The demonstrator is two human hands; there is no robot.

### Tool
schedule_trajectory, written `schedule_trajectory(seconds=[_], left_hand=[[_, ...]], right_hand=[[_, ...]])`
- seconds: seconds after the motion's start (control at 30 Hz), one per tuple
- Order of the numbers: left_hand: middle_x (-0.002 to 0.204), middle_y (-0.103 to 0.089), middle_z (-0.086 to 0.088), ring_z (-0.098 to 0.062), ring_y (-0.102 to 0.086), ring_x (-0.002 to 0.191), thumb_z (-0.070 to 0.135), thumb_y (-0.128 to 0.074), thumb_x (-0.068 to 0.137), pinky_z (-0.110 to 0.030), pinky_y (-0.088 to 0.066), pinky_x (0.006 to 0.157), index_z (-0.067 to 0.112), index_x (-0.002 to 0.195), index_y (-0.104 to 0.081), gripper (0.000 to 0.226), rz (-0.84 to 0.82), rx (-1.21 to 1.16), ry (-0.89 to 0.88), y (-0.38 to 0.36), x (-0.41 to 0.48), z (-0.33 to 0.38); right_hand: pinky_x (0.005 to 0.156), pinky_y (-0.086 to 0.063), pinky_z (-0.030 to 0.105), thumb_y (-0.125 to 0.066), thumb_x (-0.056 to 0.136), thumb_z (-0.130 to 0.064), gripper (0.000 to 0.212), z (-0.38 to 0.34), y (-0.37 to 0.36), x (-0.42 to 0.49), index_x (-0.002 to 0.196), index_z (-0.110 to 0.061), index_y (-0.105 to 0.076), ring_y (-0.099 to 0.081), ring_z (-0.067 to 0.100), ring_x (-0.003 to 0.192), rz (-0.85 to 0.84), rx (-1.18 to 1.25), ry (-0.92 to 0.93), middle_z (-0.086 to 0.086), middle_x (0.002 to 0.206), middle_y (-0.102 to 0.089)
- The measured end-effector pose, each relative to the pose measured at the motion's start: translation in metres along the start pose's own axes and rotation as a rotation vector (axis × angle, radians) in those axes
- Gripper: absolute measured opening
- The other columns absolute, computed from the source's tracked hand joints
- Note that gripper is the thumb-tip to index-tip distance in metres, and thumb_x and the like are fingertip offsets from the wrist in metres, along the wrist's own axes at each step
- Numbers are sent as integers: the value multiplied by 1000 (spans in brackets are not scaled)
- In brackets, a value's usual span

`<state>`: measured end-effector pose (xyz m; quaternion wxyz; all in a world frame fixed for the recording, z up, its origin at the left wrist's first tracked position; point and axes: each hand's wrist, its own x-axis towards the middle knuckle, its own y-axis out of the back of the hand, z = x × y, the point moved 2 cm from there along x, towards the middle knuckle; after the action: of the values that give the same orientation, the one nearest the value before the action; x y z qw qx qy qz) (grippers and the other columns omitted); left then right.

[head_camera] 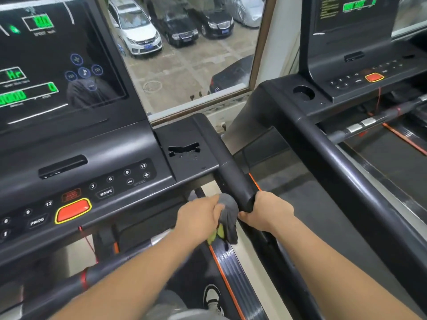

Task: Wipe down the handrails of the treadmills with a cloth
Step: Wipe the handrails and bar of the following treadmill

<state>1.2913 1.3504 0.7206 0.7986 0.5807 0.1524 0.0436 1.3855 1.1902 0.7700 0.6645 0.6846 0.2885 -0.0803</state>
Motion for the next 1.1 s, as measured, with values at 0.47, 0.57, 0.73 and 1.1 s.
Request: schedule_trajectory(seconds=[0.47, 0.57, 0.73, 1.1], left_hand=[[119, -75, -7, -24, -75, 99, 12, -94, 55, -34, -62, 78, 10, 122, -73, 70, 267, 135, -215, -13, -77, -59], [89, -73, 1, -23, -71, 72, 14, -85, 71, -32, -57, 54, 16, 113, -71, 44, 184, 206, -97, -6, -56, -40], [90, -65, 0, -23, -65, 84, 35, -28, 94, -22, -46, 61, 16, 107, -54, 34, -26, -95, 66, 19, 12, 32], [114, -64, -7, -28, -63, 95, 25, -46, 91, -41, -55, 81, 10, 129, -56, 42, 173, 108, -133, -21, -53, -13]], right_hand=[[78, -50, 31, -69, 82, -63, 47, -1, 1, 0, 102, -26, -46, -64, 24, 92, -25, 23, 17, -7, 93, -58], [76, -46, 30, -70, 82, -62, 48, -1, 0, 1, 99, -25, -44, -62, 25, 89, -8, 24, 14, -7, 90, -54], [73, -48, 30, -69, 78, -58, 48, -2, -3, 3, 105, -21, -57, -61, 25, 82, 11, 42, 10, -6, 86, -59], [71, -42, 29, -68, 84, -60, 47, -1, -3, -3, 104, -22, -48, -68, 25, 101, 58, 43, 14, -6, 91, -54]])
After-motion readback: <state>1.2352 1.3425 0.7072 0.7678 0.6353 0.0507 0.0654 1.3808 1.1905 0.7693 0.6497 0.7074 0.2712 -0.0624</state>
